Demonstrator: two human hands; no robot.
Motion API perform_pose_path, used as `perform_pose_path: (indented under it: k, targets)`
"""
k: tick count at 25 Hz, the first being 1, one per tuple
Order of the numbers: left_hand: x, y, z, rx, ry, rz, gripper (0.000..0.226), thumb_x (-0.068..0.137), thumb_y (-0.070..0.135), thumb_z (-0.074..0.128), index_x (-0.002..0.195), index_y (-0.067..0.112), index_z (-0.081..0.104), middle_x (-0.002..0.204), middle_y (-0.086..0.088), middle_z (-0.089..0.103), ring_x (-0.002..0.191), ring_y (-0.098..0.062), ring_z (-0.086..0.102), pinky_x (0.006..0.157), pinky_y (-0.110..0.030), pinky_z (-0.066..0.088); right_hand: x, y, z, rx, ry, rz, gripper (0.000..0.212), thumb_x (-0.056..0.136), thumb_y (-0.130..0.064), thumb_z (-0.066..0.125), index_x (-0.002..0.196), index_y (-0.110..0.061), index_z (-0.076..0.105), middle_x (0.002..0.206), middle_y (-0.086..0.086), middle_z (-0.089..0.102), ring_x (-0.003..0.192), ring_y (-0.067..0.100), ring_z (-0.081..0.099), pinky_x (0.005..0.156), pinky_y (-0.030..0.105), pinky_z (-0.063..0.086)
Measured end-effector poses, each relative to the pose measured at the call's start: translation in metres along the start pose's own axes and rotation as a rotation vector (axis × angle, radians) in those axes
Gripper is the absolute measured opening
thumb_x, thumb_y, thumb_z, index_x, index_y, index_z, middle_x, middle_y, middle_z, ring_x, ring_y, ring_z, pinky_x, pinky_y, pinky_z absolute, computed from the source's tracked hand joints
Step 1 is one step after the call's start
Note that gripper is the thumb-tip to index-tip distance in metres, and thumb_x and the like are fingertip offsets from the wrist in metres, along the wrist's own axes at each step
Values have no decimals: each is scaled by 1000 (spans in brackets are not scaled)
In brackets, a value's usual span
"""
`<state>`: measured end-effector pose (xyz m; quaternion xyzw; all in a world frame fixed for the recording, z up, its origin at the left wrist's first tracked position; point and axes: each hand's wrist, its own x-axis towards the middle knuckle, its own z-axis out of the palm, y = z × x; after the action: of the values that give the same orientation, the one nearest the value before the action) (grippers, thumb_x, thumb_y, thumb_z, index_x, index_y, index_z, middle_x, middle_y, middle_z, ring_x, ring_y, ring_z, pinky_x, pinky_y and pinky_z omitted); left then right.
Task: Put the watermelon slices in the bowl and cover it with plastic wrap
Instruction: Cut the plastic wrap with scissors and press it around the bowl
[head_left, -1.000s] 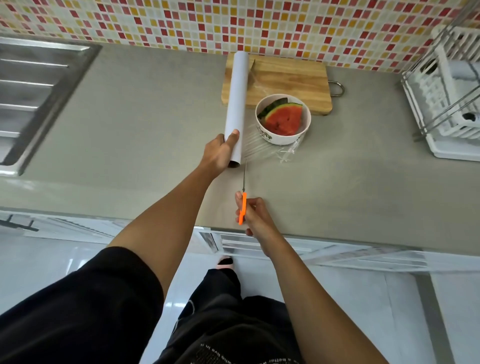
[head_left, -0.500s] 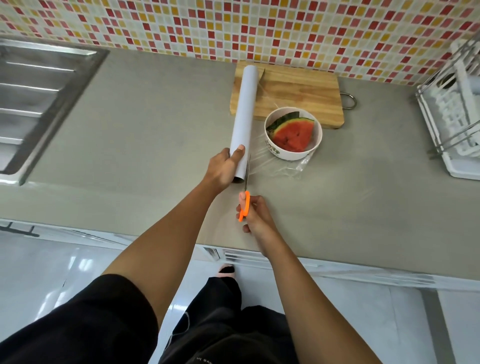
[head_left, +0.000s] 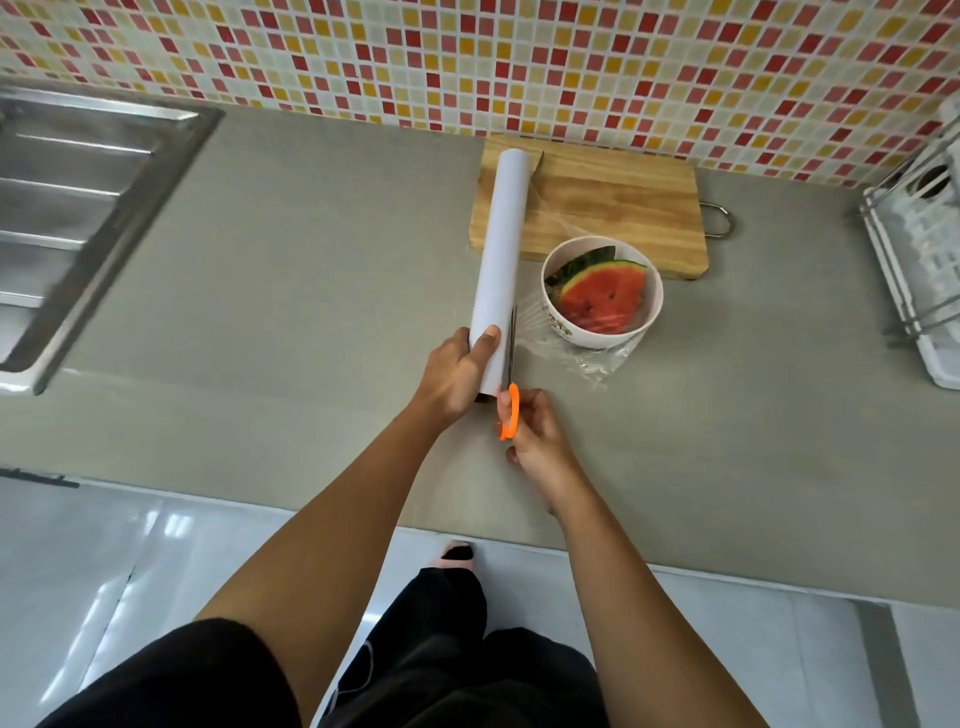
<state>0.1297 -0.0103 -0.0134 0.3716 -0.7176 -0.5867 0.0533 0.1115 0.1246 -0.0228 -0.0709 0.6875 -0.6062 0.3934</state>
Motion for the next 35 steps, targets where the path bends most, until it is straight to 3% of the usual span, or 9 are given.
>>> perform_pose_path:
  k: [7,11,13,16,18,21,25,30,35]
  targets:
    - [3,-7,-4,-16,-34,31,34,95,45,44,95,13,55,88,0,59,77,-14,57,64,-25,42,34,-11,-2,-13,21,-38,18,90,-39,53,93,-22,48,81,-10,55,59,-16,51,55,3,39]
    - [1,-13,-5,15,-57,63,35,96,43,45,100,10,57,97,-7,62,88,-22,60,71,-28,46,53,-19,0,57,53,-63,17,89,-35,57,94,-21,49,85,-6,61,66,-9,58,58,8,44]
    - [1,-15,-4,12,-72,86,34,96,43,43,111,14,54,102,-2,62,96,-21,61,72,-23,45,60,-21,0,64,49,-66,17,89,-34,57,95,-20,49,89,-5,64,70,-7,62,60,10,47]
    - [0,-17,-5,-17,-147,145,50,95,53,34,140,31,34,119,13,54,106,-8,56,81,-15,40,66,-18,-2,74,56,-75,17,89,-32,58,97,-19,50,93,-5,65,76,-4,64,64,13,49]
    - [6,-16,-7,-89,-154,116,61,85,69,27,129,31,46,121,7,59,111,-15,57,90,-27,45,68,-15,-5,67,61,-76,21,88,-33,59,100,-18,50,95,-2,65,82,2,63,72,20,51]
    - [31,-2,-11,-199,-119,-33,82,73,78,32,112,11,61,111,-10,65,105,-25,62,98,-46,46,70,-16,-10,50,42,-71,30,87,-32,59,106,-11,50,99,2,62,88,7,58,83,27,47]
    - [61,19,-14,-161,-98,-52,68,63,77,57,103,21,57,100,0,66,91,-17,66,87,-44,55,67,-22,-10,42,9,-56,28,88,-31,58,106,-11,49,95,-3,62,83,2,57,75,16,46]
    - [70,16,-13,2,6,99,53,81,61,49,116,24,61,94,7,66,83,-8,62,68,-22,46,60,-22,-6,25,38,24,43,82,-50,59,103,-13,53,80,-10,61,71,1,56,59,14,44]
    - [72,16,-15,32,7,128,50,85,57,47,118,22,59,97,4,65,87,-9,61,71,-23,46,65,-30,0,48,14,93,38,75,-58,59,89,-24,49,71,-8,55,65,9,50,55,21,36]
